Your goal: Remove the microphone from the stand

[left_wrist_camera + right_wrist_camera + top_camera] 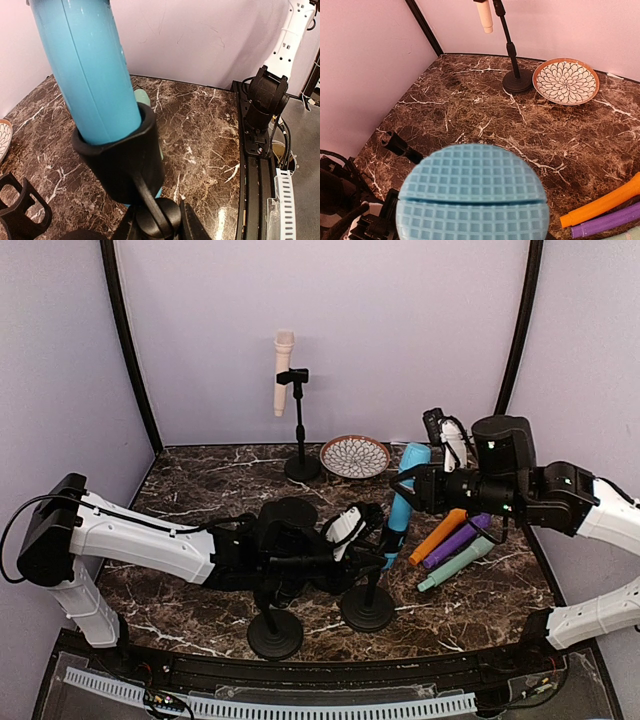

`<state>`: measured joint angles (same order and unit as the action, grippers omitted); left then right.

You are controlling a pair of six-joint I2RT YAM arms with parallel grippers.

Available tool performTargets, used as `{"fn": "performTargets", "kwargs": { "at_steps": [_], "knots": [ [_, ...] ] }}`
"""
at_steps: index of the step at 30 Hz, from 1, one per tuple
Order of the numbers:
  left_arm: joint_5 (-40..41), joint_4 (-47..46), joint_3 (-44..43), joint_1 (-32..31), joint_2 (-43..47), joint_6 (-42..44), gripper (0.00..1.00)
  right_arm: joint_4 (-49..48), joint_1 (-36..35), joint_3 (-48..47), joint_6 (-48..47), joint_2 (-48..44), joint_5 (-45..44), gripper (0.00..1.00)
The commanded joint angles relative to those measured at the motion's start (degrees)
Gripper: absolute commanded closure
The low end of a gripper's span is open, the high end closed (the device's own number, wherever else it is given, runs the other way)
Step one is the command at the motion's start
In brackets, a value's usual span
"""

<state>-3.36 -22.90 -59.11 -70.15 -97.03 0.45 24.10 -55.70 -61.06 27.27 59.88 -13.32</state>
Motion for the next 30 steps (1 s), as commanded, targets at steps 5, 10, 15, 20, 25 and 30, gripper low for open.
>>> {"fn": "performTargets", "kwargs": {
  "at_steps": [5,10,15,20,25,30],
  "knots": [
    [-5.45,16.39,4.03,-2.14,-2.54,2.84,1.0,-14.18,3.65,-7.13,-2.79,-4.81,-12.23,0.99],
    [-5.48,16.54,3.69,-2.18,-2.84,3.04,1.0,-13.74,3.67,-7.64,-3.22,-5.62,-12.84,0.99],
    [-5.42,16.73,3.47,-2.18,-3.19,3.36,1.0,-12.79,3.65,-8.31,-3.79,-6.08,-13.66,0.99],
    [-5.48,16.91,3.09,-2.18,-3.25,3.58,1.0,-11.44,3.65,-9.02,-4.59,-7.06,-15.45,0.99],
    [-5.73,18.11,2.42,-2.18,-2.87,3.88,1.0,-9.88,4.18,-9.2,-6.03,-8.06,-19.04,0.99],
    [-6.33,21.66,1.45,-2.1,0.26,4.56,1.0,-9.89,11.47,-6.0,-4.63,-7.41,-15.38,0.99]
  ]
}}
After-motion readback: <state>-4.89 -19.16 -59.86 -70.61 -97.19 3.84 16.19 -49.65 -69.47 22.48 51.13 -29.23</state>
